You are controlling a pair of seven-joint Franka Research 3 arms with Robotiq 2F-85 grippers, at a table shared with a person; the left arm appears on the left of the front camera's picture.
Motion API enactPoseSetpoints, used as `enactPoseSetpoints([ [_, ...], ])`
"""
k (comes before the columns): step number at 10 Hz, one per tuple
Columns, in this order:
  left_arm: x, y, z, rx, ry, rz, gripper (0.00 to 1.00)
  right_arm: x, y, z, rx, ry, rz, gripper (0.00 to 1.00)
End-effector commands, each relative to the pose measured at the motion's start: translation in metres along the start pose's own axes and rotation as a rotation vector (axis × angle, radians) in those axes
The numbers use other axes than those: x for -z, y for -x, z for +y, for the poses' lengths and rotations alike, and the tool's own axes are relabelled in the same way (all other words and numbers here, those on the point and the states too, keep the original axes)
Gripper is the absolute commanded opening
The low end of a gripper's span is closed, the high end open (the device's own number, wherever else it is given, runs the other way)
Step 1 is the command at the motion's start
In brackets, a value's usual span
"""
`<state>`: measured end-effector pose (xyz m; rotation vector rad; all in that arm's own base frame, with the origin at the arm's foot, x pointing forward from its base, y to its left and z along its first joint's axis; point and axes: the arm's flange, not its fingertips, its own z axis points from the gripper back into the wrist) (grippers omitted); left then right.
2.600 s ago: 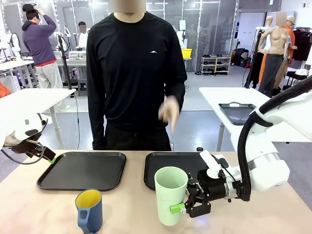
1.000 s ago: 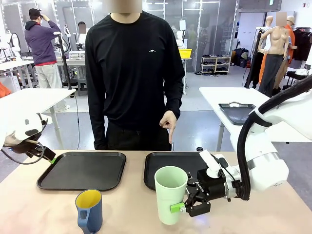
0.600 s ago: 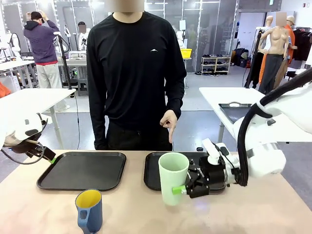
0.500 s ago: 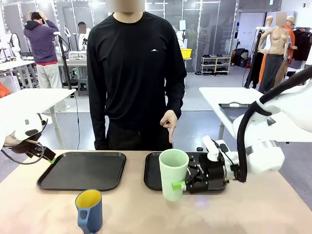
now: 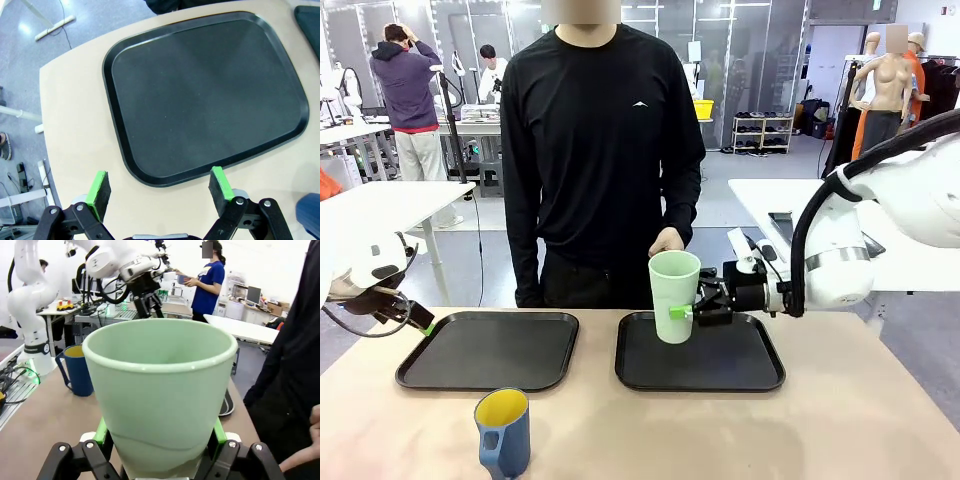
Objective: Sort and store the cups by type.
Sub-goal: Place the picked Reusable plastic cup into the Flat Tray indicated by the person.
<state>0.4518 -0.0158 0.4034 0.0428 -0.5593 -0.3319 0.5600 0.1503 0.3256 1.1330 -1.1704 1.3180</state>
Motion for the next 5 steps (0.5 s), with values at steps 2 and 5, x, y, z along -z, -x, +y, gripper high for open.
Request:
enactPoseSetpoints([
  [2,0.0,0.0,0.003,0.008,-0.004,0.0,1.0,-0.009,0.003,-0.016,0.049,0.048,-0.028,0.86],
  [5,0.0,0.0,0.003,0.008,-0.004,0.0,1.0,-0.017,0.005,-0.021,0.041,0.061,-0.031,0.86],
])
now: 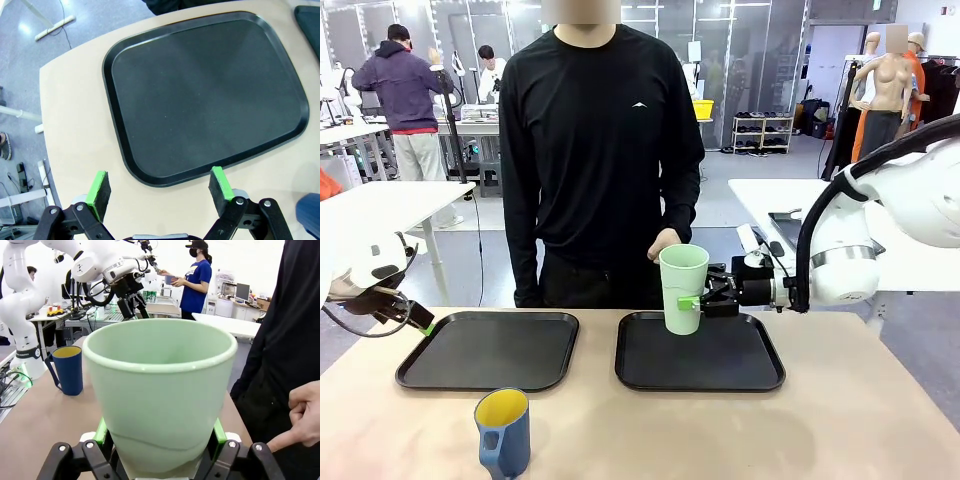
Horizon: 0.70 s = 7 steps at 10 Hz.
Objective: Sort and store the cups by type.
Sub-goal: Place the picked Reusable plastic cup into the Flat Tray indicated by the person.
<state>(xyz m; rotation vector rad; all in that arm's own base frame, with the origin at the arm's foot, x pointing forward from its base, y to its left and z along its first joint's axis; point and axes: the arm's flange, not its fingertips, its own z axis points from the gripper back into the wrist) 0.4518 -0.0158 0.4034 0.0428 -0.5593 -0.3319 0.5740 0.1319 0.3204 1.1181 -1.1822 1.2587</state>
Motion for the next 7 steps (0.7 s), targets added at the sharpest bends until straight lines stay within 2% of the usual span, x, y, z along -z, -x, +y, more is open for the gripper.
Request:
enactPoseSetpoints([
  [1,0.0,0.0,0.003,0.008,-0.004,0.0,1.0,-0.001,0.004,-0.011,0.011,0.023,-0.024,0.86],
  [7,0.0,0.0,0.003,0.008,-0.004,0.0,1.0,-0.011,0.069,-0.033,0.006,0.059,-0.037,0.86],
])
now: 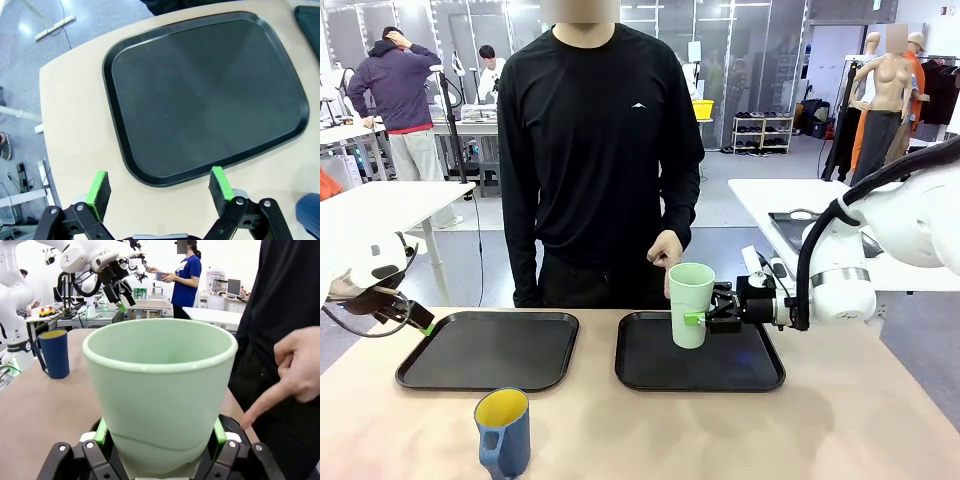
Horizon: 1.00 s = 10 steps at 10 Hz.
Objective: Sort and store the cups by type.
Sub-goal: Place the picked Reusable plastic cup into the Flat Tray indicated by the person.
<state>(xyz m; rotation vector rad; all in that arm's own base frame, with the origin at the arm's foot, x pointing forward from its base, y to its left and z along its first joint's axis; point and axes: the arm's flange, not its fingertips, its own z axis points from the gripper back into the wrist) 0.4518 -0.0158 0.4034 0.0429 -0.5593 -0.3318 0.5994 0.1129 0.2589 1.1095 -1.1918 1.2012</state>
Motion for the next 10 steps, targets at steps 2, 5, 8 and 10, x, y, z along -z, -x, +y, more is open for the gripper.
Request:
enactPoseSetpoints([
  [2,0.0,0.0,0.002,0.008,-0.004,0.0,1.0,0.002,0.023,-0.018,-0.037,0.023,-0.018,0.86],
  [5,0.0,0.0,0.002,0.008,-0.004,0.0,1.0,-0.001,0.042,-0.026,-0.037,0.029,-0.018,0.86],
  [8,0.0,0.0,0.002,0.008,-0.004,0.0,1.0,-0.003,0.05,-0.028,-0.03,0.043,-0.013,0.86],
  [10,0.0,0.0,0.002,0.008,-0.004,0.0,1.0,-0.005,0.049,-0.027,-0.022,0.05,-0.019,1.0],
])
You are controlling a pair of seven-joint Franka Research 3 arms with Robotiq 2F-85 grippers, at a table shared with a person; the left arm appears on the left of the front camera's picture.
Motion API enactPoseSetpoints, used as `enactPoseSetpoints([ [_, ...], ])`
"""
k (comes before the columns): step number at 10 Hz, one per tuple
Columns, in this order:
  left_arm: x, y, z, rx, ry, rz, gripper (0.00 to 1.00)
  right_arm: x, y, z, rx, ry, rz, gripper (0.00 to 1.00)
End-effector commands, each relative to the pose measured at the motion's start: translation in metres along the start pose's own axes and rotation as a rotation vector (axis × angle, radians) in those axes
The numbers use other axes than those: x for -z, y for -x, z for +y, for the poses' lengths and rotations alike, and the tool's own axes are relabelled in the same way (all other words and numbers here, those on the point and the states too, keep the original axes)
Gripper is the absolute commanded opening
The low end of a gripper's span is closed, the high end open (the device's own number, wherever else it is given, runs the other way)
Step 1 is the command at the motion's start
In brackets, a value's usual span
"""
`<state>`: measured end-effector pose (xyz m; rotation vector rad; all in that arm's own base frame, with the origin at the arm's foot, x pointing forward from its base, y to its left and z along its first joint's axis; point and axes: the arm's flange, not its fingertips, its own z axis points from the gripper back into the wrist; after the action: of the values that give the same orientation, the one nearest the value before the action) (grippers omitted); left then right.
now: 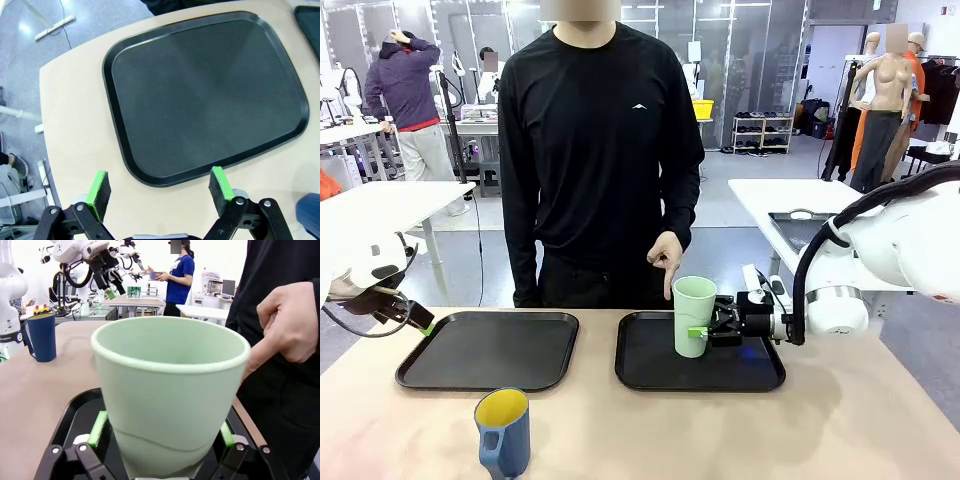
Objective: Sort and store the cups by type.
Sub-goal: Place the picked Reusable plastic cup into the Flat Tray indicated by the person.
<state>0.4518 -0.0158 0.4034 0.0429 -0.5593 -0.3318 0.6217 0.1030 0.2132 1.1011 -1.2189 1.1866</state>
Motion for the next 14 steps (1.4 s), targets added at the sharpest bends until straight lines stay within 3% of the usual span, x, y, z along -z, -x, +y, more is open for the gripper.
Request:
enactPoseSetpoints([
  [1,0.0,0.0,0.002,0.008,-0.003,0.0,1.0,-0.001,0.001,-0.003,-0.009,0.024,0.011,1.0],
  [14,0.0,0.0,0.002,0.008,-0.003,0.0,1.0,-0.084,-0.012,0.0,0.063,0.127,0.038,1.0],
])
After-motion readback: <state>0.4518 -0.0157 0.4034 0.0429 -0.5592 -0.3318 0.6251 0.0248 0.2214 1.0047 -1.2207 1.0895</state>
